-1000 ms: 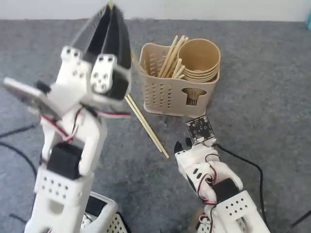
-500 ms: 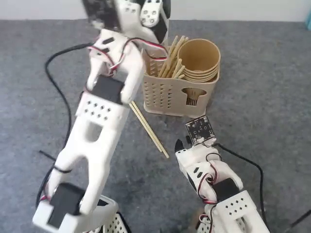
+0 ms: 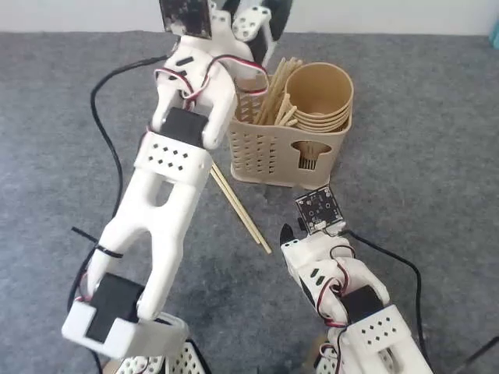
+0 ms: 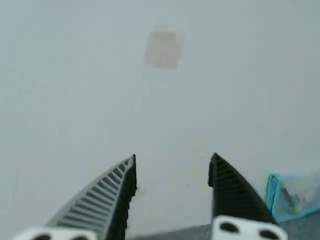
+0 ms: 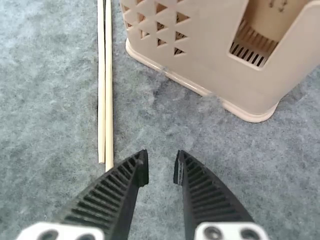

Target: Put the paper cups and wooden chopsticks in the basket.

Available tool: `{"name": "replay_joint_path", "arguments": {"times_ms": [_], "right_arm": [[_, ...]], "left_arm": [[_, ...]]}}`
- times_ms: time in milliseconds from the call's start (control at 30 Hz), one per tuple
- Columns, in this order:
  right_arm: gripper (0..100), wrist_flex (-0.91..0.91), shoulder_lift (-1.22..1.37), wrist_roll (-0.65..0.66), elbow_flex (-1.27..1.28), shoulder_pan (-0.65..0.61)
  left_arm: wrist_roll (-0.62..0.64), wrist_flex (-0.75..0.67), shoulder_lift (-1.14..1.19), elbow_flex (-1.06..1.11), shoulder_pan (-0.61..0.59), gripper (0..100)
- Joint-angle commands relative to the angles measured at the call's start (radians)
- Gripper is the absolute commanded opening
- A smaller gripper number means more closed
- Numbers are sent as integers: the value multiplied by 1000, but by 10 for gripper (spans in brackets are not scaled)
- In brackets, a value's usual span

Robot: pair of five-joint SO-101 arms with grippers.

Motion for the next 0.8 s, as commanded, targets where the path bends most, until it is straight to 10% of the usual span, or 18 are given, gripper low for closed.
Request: {"name": "replay_joint_path", "arguments": {"times_ms": [0, 333, 767], "right_arm": [[93, -19, -15, 17, -11, 13], [93, -19, -15, 8, -14, 4], [93, 91, -13, -66, -97, -97]], "left_arm": [[3, 193, -144, -44, -46, 267], [104, 956, -404, 61, -265, 253], [370, 394, -400, 822, -308, 188]]}}
